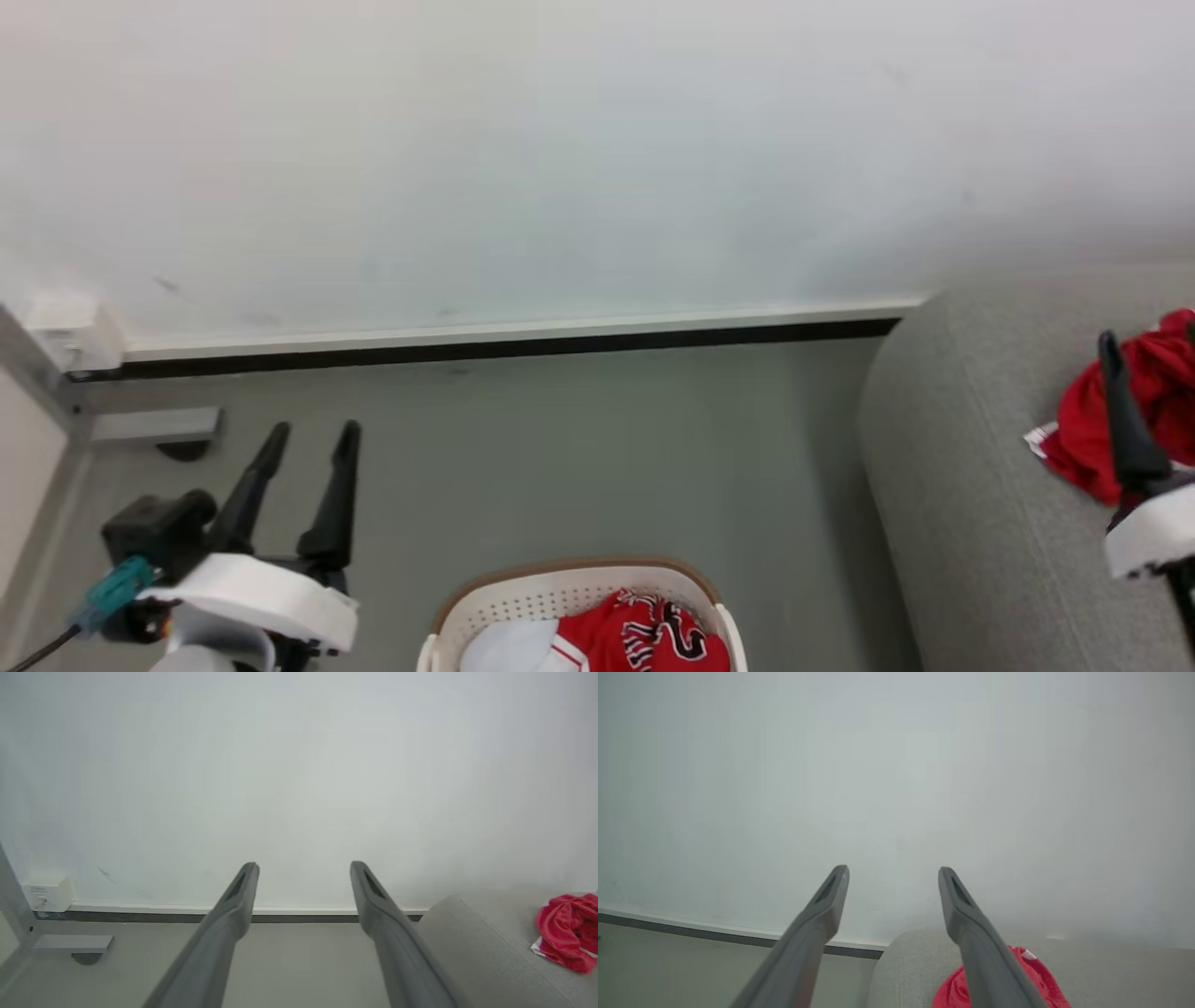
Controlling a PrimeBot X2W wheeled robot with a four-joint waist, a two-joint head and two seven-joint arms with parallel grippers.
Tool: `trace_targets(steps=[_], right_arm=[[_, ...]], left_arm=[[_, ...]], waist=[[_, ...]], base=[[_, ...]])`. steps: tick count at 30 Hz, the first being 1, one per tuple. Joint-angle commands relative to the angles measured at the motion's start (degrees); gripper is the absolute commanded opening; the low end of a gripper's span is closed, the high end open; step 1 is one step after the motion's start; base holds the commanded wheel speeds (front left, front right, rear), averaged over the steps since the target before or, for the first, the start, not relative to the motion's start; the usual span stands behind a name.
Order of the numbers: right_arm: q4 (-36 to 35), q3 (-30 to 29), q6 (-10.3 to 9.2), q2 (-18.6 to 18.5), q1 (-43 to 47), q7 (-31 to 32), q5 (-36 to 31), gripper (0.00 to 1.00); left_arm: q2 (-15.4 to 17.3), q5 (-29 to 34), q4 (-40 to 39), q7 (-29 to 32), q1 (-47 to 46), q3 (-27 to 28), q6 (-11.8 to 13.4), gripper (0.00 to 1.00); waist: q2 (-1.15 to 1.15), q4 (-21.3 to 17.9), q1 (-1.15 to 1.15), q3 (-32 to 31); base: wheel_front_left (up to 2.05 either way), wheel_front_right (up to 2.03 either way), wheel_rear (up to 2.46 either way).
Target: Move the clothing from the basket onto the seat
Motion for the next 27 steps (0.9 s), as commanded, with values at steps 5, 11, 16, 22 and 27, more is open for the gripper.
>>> trace_targets(steps=[5,11,16,22,27], right_arm=[[-4.45,-0.50,-0.13,7.13,8.83,-6.04,-1.51,1.00],[-4.20,2.21,-0.13,12.37,15.34,-13.74,-3.85,1.00],[-4.16,3.42,-0.13,14.21,19.14,-16.34,-4.12,1.00],[-4.55,5.23,-0.13,14.55,19.20,-16.64,-3.58,1.00],[-4.75,6.04,-0.13,14.56,18.09,-16.67,-1.89,1.00]], left_arm=[[-3.43,4.90,-0.58,-0.04,5.36,7.22,0.15,1.00],[-8.78,11.08,-1.40,-0.05,10.68,14.64,-2.42,1.00],[-13.79,15.94,-0.58,-0.05,13.97,19.14,-6.08,1.00],[-18.17,20.97,0.16,-0.05,15.79,23.97,-9.75,1.00],[-20.15,23.38,0.64,-0.05,15.21,26.64,-12.00,1.00]], waist=[[0.00,2.91,0.02,-1.69],[0.00,3.68,0.02,-1.69],[0.00,3.64,0.02,-1.89],[0.00,2.71,0.02,-1.73],[0.00,2.12,0.02,-1.67]], base=[[0.00,0.00,0.00],[0.00,0.00,0.00],[0.00,0.00,0.00],[0.00,0.00,0.00],[0.00,0.00,0.00]])
